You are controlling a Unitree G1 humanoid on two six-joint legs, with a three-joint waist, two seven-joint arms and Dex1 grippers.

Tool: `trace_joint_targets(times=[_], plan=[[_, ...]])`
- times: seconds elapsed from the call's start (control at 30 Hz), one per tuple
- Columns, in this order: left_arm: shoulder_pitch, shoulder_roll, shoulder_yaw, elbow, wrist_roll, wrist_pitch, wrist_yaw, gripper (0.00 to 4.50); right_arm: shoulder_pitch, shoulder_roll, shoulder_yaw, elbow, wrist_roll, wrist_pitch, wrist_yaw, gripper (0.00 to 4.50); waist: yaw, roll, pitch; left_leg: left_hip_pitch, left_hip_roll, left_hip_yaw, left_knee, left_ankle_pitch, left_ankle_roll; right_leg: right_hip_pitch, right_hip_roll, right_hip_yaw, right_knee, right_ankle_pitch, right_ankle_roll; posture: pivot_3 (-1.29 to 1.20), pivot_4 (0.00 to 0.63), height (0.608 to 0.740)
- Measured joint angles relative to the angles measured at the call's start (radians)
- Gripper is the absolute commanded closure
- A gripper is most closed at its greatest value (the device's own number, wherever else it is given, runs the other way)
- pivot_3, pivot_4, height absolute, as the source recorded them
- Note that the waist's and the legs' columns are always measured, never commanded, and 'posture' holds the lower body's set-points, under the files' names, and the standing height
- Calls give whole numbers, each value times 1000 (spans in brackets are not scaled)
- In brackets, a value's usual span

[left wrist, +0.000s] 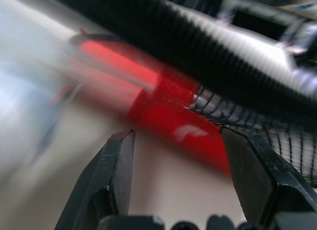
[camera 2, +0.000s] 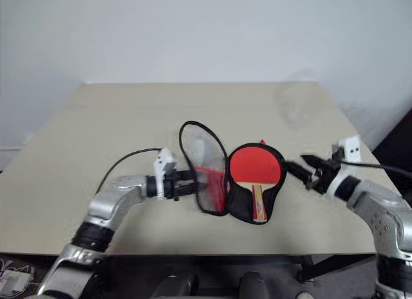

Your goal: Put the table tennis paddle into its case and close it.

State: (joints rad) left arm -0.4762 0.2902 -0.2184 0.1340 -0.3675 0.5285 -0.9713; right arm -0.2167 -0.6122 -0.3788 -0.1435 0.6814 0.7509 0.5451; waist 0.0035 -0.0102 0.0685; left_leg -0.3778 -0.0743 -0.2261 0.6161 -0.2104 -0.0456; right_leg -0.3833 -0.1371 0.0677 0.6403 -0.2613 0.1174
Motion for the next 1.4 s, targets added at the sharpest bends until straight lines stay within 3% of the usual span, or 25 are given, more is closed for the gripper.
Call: trace_joint_targets(times=[0.13, 0.3, 0.7, 1.0, 1.4], plan=[[-49, -75, -12, 32, -3, 48, 16, 1615, -45, 88, -5, 61, -47, -65, -94, 412, -5, 1, -1, 0, 0, 0, 0, 0, 0, 0, 0, 1, 0, 0, 0, 0, 0, 740], [-41, -100, -67, 27, -3, 109, 18, 1615, -59, 163, 22, 74, -86, -105, -150, 412, -26, 3, -1, 1, 0, 0, 0, 0, 0, 0, 0, 1, 1, 1, -1, 0, 0, 740], [-40, 17, 45, -55, -95, 464, 102, 1615, -68, 228, 18, 131, -140, -151, -260, 412, -35, 5, -2, 1, 0, -1, 0, 0, 0, 0, 1, 1, 1, 1, -1, 0, 0, 740], [-135, -177, 158, 134, -165, 682, 246, 1615, -89, 248, 40, 177, -171, -154, -290, 412, -36, 6, -2, 2, -1, -2, 1, 0, 0, 1, 0, 1, 1, 1, -1, 0, 0, 740], [-184, -225, 190, 260, -194, 802, 270, 1615, -90, 257, 42, 199, -185, -164, -312, 412, -51, 7, -3, 2, -2, -2, 1, 0, 0, 2, 0, 1, 1, 1, -1, 0, 0, 740]])
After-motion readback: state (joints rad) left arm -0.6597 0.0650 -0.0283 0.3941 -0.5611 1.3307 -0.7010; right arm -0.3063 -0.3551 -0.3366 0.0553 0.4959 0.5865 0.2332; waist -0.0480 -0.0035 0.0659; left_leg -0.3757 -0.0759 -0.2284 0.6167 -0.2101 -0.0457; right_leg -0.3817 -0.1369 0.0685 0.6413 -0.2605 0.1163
